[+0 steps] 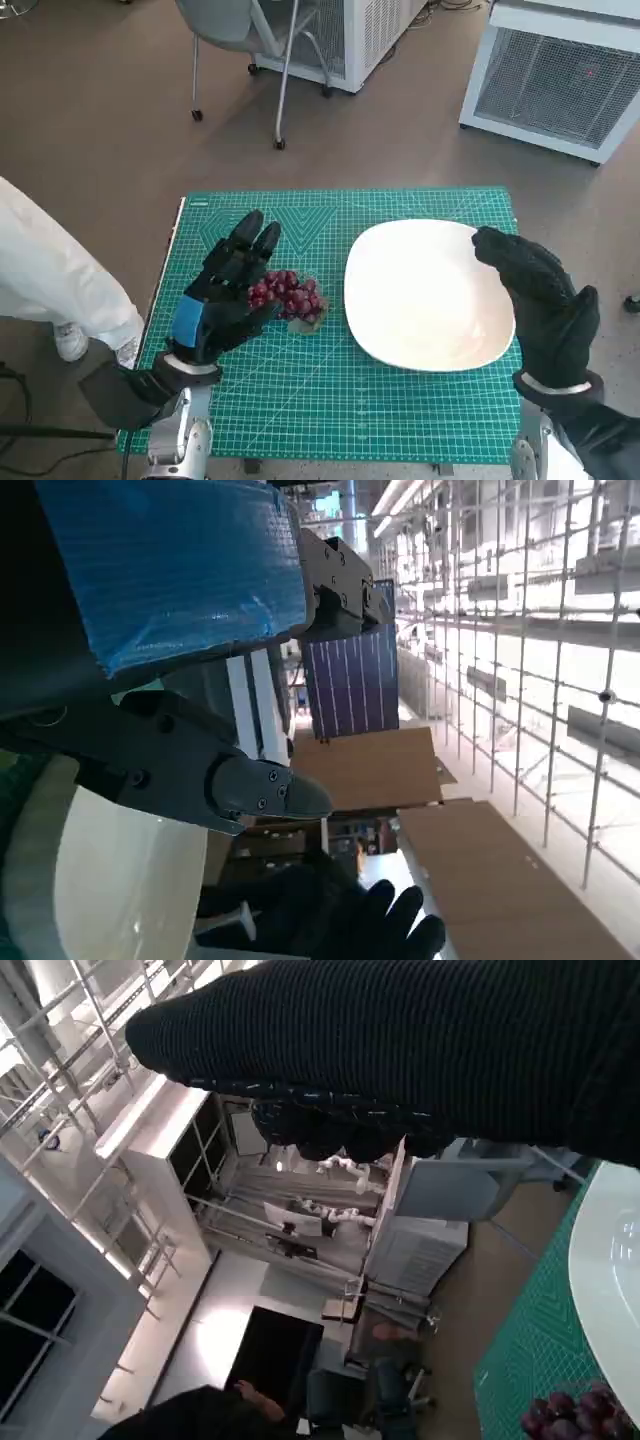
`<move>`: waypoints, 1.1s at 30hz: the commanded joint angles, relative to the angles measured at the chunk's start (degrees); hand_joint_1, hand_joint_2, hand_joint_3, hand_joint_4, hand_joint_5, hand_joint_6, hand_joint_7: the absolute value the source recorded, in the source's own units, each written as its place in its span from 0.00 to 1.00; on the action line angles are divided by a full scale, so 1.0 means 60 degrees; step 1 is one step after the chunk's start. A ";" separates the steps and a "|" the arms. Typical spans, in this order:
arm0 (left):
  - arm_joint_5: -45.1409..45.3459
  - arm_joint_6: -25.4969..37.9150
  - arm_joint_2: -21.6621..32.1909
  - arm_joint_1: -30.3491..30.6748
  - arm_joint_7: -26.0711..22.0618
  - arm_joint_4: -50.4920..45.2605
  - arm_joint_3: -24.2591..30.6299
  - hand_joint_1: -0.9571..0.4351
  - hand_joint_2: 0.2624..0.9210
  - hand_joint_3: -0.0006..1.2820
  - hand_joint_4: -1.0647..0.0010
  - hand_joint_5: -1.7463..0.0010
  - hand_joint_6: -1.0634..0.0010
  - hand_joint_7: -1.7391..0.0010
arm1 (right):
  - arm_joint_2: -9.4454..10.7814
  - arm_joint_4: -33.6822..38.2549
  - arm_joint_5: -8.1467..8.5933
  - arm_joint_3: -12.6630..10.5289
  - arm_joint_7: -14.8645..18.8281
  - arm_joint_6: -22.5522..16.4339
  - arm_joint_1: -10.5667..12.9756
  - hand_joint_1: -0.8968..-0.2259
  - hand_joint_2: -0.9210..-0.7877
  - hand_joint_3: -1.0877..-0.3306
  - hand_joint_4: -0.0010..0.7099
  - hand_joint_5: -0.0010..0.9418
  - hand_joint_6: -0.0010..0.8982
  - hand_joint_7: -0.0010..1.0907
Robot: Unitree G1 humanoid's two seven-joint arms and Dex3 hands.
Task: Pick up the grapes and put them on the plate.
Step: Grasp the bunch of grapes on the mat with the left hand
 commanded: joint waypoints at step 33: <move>0.8211 0.4924 0.3717 -0.0943 0.1435 -0.3489 -0.2209 0.59 0.70 0.00 0.98 1.00 0.75 0.99 | -0.0139 0.0242 0.0195 -0.0032 0.0302 0.0122 0.0039 0.58 0.00 0.69 0.63 0.00 0.10 0.63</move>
